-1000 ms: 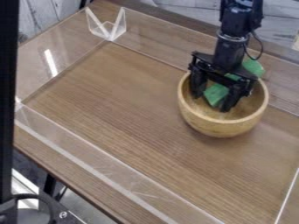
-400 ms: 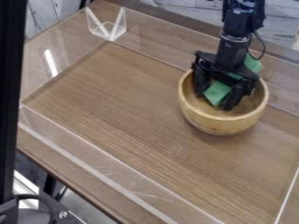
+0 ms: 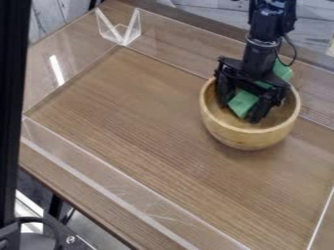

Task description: Remove the green block from inside the brown bowl and put it on the table

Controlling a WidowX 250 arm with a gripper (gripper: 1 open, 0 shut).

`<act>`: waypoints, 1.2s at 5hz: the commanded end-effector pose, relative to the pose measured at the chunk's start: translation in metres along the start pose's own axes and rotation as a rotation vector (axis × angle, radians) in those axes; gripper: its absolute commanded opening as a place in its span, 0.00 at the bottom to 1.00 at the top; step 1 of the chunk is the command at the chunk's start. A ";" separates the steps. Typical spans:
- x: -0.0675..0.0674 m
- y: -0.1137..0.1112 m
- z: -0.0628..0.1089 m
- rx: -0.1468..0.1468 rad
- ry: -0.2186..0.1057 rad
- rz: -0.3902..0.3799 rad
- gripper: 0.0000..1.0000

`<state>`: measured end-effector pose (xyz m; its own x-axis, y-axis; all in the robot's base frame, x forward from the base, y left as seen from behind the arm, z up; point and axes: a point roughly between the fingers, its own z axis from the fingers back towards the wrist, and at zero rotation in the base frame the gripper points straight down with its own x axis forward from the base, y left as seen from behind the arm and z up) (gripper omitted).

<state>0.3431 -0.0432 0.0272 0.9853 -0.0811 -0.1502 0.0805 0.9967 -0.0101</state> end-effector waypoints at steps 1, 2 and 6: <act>0.004 -0.003 0.001 -0.005 -0.025 -0.012 1.00; 0.002 -0.003 -0.003 -0.006 -0.017 -0.010 1.00; -0.004 -0.004 -0.014 -0.015 0.008 -0.003 0.00</act>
<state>0.3395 -0.0454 0.0207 0.9855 -0.0808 -0.1490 0.0789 0.9967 -0.0191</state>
